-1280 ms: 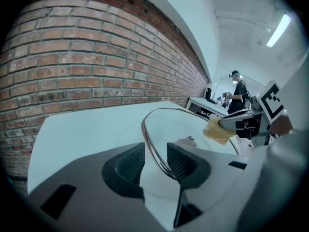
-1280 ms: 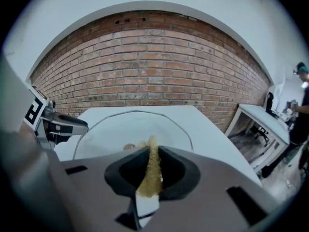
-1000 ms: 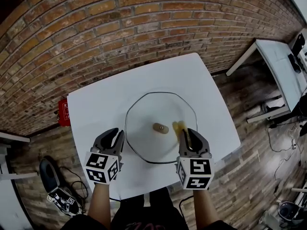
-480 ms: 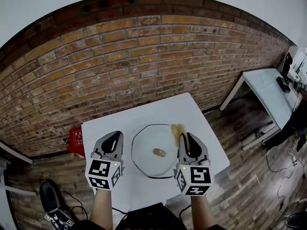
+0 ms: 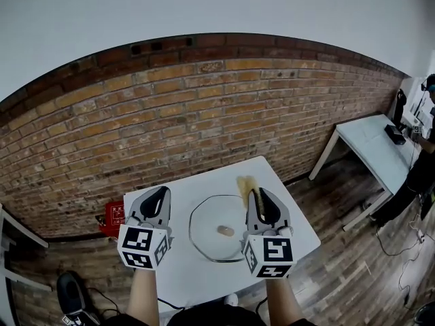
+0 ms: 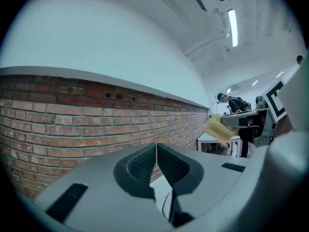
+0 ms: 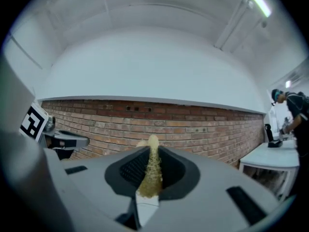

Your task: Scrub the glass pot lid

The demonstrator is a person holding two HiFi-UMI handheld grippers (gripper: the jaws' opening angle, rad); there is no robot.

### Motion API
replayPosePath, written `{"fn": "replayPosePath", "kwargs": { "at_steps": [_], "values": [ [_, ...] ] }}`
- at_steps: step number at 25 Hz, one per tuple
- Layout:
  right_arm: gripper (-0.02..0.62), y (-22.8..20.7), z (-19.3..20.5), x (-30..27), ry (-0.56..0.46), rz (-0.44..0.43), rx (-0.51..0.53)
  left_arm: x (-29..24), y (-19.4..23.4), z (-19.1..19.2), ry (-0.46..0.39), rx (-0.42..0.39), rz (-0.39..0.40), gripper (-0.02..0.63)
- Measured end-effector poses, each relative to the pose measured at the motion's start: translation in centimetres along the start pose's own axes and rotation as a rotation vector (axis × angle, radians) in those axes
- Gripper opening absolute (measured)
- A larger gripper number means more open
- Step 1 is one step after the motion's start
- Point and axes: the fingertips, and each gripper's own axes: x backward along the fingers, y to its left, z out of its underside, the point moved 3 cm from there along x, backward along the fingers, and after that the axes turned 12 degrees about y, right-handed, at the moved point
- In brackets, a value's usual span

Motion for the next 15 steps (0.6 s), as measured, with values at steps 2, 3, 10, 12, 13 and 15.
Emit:
{"fn": "replayPosePath", "kwargs": {
  "at_steps": [2,3,10,12,13,15],
  "values": [
    [0.057,0.3,-0.6,0.6,-0.02,-0.004,0.006,0.7,0.0,-0.7,-0.019,-0.007,-0.004,0.018],
    [0.057,0.4,-1.0,0.9,-0.03,-0.004,0.01,1.0,-0.1,-1.1,-0.029,-0.013,-0.007,0.018],
    [0.057,0.6,-1.9,2.4,-0.068,0.007,0.012,2.3,-0.3,-2.5,-0.071,-0.029,-0.02,0.018],
    [0.057,0.5,-1.8,2.5,-0.067,0.011,0.007,2.2,-0.4,-2.5,-0.074,-0.033,-0.015,0.018],
    [0.057,0.5,-1.8,2.5,-0.066,0.012,0.008,2.1,-0.5,-2.7,-0.076,-0.035,-0.01,0.018],
    [0.057,0.5,-1.9,2.5,-0.067,0.013,0.013,2.2,-0.7,-3.2,-0.085,-0.038,-0.001,0.018]
  ]
}}
